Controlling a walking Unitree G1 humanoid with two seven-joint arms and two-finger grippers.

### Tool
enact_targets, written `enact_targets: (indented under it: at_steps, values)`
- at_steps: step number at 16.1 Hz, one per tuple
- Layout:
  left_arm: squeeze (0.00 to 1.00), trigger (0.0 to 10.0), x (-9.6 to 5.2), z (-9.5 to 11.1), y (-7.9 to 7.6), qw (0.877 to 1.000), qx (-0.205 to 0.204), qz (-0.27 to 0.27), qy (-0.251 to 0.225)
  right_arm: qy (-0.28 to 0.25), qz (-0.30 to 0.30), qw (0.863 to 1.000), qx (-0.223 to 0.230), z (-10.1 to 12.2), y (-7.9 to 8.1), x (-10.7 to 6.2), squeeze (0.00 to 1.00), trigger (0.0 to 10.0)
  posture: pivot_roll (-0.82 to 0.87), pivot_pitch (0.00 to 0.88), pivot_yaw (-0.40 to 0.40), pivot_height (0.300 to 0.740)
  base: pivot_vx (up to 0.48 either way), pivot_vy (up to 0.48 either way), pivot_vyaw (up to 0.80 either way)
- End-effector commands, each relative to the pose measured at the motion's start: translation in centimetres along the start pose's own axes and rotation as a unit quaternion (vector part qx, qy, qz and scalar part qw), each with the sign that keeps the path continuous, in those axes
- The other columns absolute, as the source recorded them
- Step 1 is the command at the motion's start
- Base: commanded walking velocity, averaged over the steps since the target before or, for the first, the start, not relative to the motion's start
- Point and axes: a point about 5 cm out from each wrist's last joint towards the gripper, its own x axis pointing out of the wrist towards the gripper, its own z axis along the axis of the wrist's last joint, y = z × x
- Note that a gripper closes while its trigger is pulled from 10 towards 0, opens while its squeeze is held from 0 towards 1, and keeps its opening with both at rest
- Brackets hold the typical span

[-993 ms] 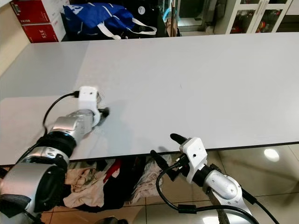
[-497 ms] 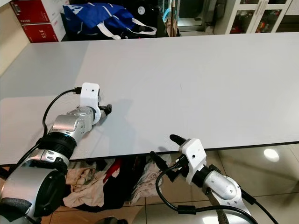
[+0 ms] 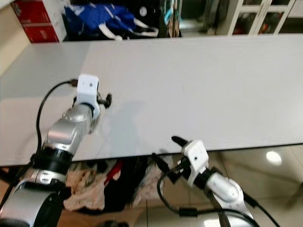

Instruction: Setting the table

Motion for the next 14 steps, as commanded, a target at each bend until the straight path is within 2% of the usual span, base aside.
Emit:
enact_targets:
  at_steps: [1, 4, 7, 8, 9, 10, 12, 14]
  values:
    - [0.0, 10.0, 0.1, -0.3, 1.4, 0.999, 0.011, 0.034, -0.013, 0.002, -0.003, 1.0, -0.001, -0.2, 0.0, 0.1, 0.0, 10.0, -0.08, 0.01, 0.058, 0.731, 0.0, 0.0, 0.0]
    - [0.0, 10.0, 0.5, -0.6, 2.6, 0.998, -0.007, 0.056, -0.022, 0.001, -0.003, 1.0, -0.003, -0.1, 0.0, 0.1, 0.0, 10.0, -0.09, 0.006, 0.059, 0.731, 0.0, 0.0, 0.0]
    - [0.0, 10.0, 0.4, 0.0, 2.3, 0.997, -0.034, 0.038, -0.063, -0.003, -0.016, 1.0, -0.001, -0.1, -0.1, 0.0, 0.0, 10.0, -0.1, 0.007, 0.058, 0.731, 0.0, 0.0, 0.0]
    - [0.89, 10.0, 0.4, 0.0, 2.3, 0.996, -0.028, 0.043, -0.071, -0.003, -0.017, 1.0, 0.001, -0.1, 0.0, 0.1, 0.0, 10.0, -0.1, 0.007, 0.056, 0.731, 0.0, 0.0, 0.0]
    - [0.89, 10.0, 0.4, 0.0, 2.3, 0.996, -0.023, 0.046, -0.073, -0.003, -0.018, 1.0, 0.001, -0.1, 0.0, 0.1, 0.0, 10.0, -0.1, 0.007, 0.056, 0.731, 0.0, 0.0, 0.0]
    - [0.0, 0.0, 0.4, 0.0, 2.4, 0.995, -0.033, 0.053, -0.081, -0.004, -0.019, 1.0, 0.002, -0.1, 0.0, 0.2, 0.0, 10.0, -0.1, 0.005, 0.057, 0.731, 0.0, 0.0, 0.0]
    - [0.0, 0.0, 0.5, -0.3, 2.7, 0.994, -0.05, 0.058, -0.083, -0.007, -0.023, 1.0, 0.004, -0.1, 0.1, 0.4, 0.0, 10.0, -0.1, 0.001, 0.056, 0.731, 0.0, 0.0, 0.0]
    - [0.0, 0.0, 0.5, -0.4, 2.8, 0.993, -0.048, 0.061, -0.089, -0.01, -0.025, 1.0, 0.005, 0.0, 0.2, 0.6, 0.0, 10.0, -0.1, 0.0, 0.056, 0.731, 0.0, 0.0, 0.0]
